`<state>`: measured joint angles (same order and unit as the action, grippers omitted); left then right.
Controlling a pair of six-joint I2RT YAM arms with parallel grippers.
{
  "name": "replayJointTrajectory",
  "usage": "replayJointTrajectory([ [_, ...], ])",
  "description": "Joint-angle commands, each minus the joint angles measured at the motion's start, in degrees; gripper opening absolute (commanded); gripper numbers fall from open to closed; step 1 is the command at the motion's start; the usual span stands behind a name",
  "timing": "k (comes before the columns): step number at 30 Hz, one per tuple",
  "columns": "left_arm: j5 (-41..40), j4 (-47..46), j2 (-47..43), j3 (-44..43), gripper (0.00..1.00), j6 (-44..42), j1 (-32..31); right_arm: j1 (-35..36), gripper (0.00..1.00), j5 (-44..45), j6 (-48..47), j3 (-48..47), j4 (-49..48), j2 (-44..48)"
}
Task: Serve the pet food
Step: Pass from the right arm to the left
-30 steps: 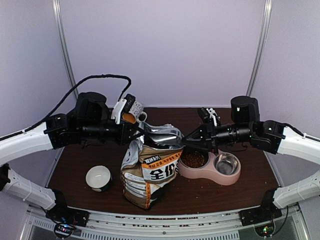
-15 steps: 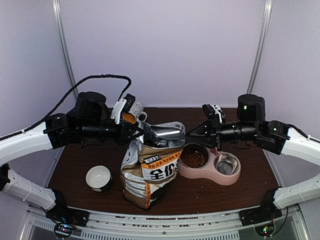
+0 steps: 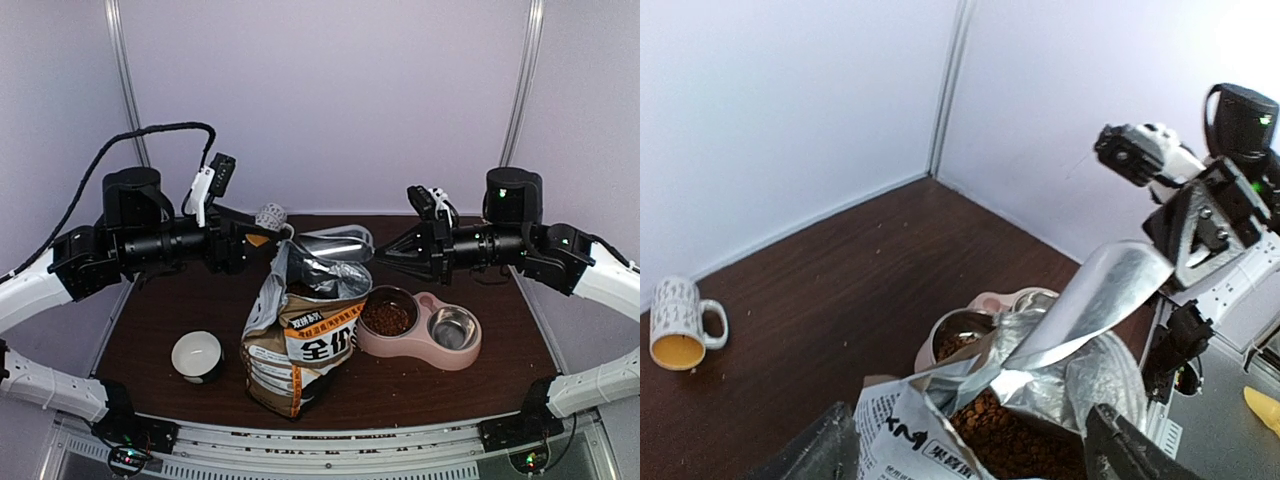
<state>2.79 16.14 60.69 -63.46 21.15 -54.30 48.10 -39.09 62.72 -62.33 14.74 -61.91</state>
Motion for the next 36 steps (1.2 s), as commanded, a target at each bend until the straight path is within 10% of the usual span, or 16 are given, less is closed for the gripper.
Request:
replayJointTrajectory([
  [1, 9.0, -6.5, -0.4, -0.8, 0.81, -9.4, 0.1, -0.4, 0.0, -4.3, -0.3, -2.8, -1.7, 1.0],
  [12, 16.0, -6.8, 4.6, -5.2, 0.81, -17.3, -1.8, -0.4, 0.0, -9.2, 5.3, -2.3, -7.9, 2.6],
  [24, 22.0, -9.9, 7.2, -6.3, 0.34, -13.3, -2.0, -0.4, 0.0, -10.6, 6.4, -1.6, -9.5, 2.1],
  [36, 27.6, -14.4, 7.7, -6.2, 0.28, -9.0, -2.1, -0.3, 0.0, -12.0, 6.6, 0.1, -11.3, 1.3],
])
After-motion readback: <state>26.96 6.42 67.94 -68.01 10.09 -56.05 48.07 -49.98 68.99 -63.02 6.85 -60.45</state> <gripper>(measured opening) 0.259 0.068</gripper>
